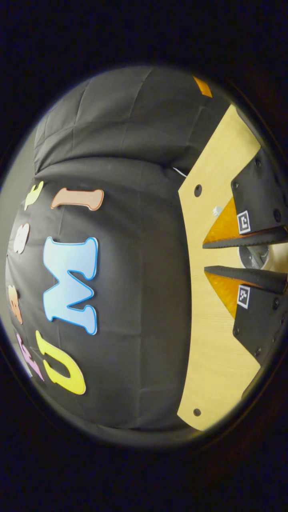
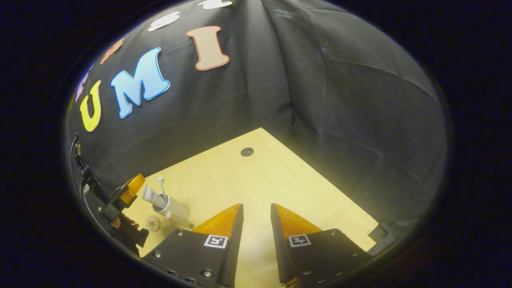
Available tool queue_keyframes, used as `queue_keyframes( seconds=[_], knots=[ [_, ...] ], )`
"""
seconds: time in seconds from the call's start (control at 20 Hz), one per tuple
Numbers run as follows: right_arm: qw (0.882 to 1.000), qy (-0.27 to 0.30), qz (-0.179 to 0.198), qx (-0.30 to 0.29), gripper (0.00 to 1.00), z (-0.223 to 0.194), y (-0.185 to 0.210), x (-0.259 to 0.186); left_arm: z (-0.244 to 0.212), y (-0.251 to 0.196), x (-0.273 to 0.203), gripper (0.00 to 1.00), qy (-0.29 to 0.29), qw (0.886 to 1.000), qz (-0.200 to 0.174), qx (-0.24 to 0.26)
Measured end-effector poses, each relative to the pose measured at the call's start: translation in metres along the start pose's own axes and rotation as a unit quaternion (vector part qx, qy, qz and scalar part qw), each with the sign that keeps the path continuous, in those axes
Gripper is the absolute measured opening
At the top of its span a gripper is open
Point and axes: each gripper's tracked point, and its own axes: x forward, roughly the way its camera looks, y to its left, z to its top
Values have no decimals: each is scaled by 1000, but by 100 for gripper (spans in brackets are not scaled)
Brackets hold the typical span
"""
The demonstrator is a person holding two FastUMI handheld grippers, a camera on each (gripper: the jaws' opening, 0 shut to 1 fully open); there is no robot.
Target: Put the toothbrush and toothpaste on the desktop into the cup, then pick up the cup and place it on the coaster on the desktop.
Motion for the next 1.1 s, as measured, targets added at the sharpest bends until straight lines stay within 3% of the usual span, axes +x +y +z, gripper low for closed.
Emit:
queue_keyframes(
  seconds=[0.2,0.3,0.45,0.5,0.55,0.6,0.65,0.75,0.85,0.9,1.0,1.05,1.1],
  knots=[
    [1000,1,8,-2,40,-2,6,-2,8,6,-11,26,-7,1000,5,-1],
    [1000,3,15,-5,40,-4,13,-3,13,9,-19,32,-11,1000,7,0],
    [999,6,29,-16,40,-8,27,-1,21,13,-34,32,-17,1000,10,-1],
    [999,8,36,-24,43,-9,34,0,23,15,-40,26,-17,1000,12,-2],
    [998,10,44,-32,43,-11,40,1,25,16,-47,32,-17,1000,14,-4],
    [998,13,53,-40,43,-13,48,2,26,19,-54,26,-15,1000,16,-5],
    [997,15,62,-50,43,-15,57,3,27,22,-62,26,-11,1000,18,-6],
    [994,21,83,-67,43,-18,76,7,28,29,-79,36,-9,1000,25,-9],
    [991,28,106,-83,40,-21,97,11,31,40,-96,33,-10,999,39,-9],
    [989,29,115,-92,43,-22,106,13,31,47,-105,38,-10,999,47,-9],
    [984,33,131,-113,40,-22,126,16,34,60,-123,37,-11,998,62,-14],
    [981,39,144,-120,40,-25,136,19,33,65,-131,41,-8,997,70,-16],
    [979,47,153,-128,45,-30,146,23,32,70,-140,41,-7,997,76,-18]
  ],
)
